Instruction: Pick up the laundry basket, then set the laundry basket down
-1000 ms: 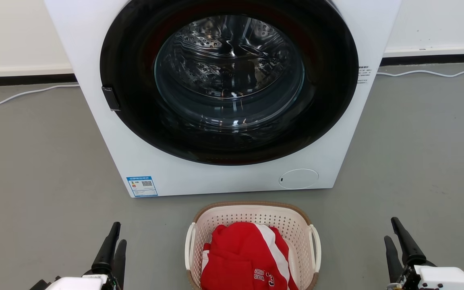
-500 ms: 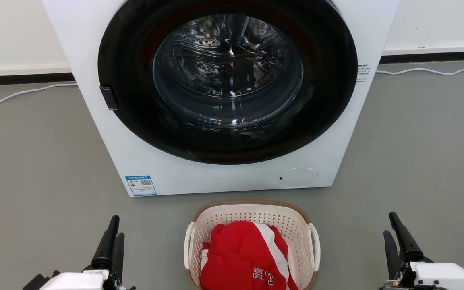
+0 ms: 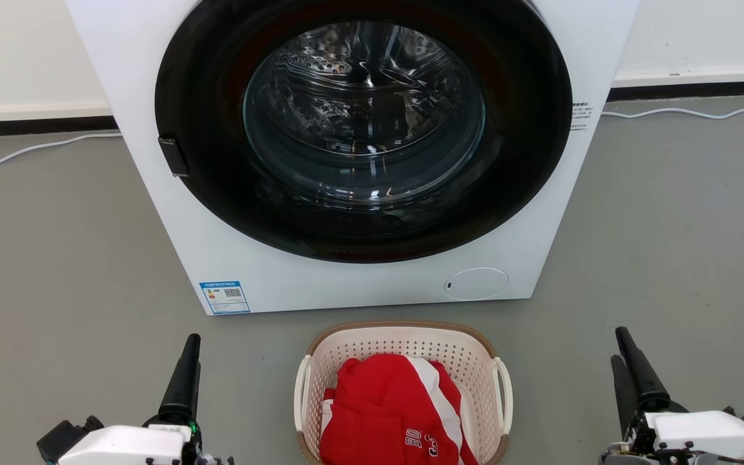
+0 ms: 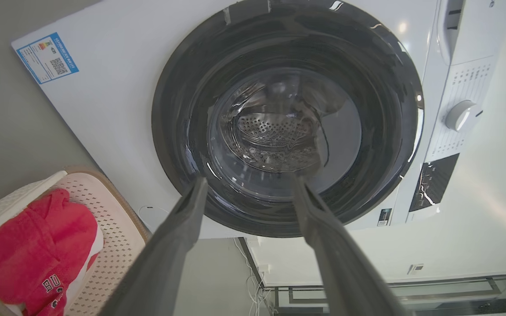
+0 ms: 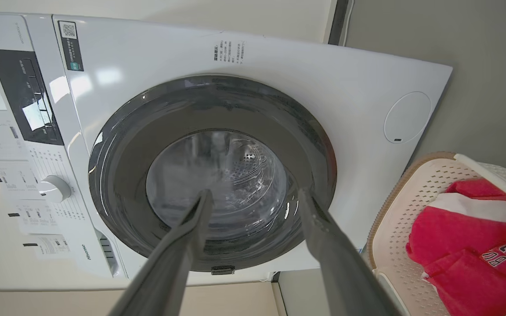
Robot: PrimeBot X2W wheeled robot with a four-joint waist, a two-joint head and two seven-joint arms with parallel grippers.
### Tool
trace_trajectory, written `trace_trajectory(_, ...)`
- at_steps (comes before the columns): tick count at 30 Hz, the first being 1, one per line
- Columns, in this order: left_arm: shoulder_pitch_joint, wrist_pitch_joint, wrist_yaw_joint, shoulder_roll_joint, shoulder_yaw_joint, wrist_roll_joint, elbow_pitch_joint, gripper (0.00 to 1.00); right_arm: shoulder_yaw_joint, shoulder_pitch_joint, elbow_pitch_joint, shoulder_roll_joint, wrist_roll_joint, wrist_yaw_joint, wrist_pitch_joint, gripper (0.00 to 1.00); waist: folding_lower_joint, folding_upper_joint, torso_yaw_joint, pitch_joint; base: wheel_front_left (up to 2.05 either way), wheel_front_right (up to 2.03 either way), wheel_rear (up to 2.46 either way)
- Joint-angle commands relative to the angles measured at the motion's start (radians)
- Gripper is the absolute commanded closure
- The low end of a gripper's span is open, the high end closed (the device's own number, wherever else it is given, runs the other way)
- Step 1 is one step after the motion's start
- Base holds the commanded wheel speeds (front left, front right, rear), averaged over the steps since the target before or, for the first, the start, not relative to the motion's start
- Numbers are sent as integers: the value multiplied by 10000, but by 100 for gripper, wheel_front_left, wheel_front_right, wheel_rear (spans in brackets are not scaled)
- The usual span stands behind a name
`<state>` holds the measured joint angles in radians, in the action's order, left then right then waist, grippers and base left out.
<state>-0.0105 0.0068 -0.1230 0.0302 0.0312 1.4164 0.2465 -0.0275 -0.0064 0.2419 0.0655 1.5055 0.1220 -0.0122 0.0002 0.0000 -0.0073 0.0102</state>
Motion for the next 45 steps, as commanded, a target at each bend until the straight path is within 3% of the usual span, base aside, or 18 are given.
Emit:
trace_trajectory(1, -500, -106, -24, 61, 64, -254, -367, 0, 113, -559, -337, 206, -266, 30, 159, 0, -1, 0, -9, 3, 0, 0, 0)
trace_trajectory(22, -591, -721, -37, 94, -220, -4038, -1084, 0, 830, -751, -708, 469, -3635, 43, 774, 0, -1, 0, -107, 53, 0, 0, 0)
trace_trajectory(45, -706, -1367, -1, 129, -474, -6767, -1429, 0, 1230, -957, -694, 627, -6904, 57, 1420, 0, -1, 0, -173, 38, 0, 0, 0)
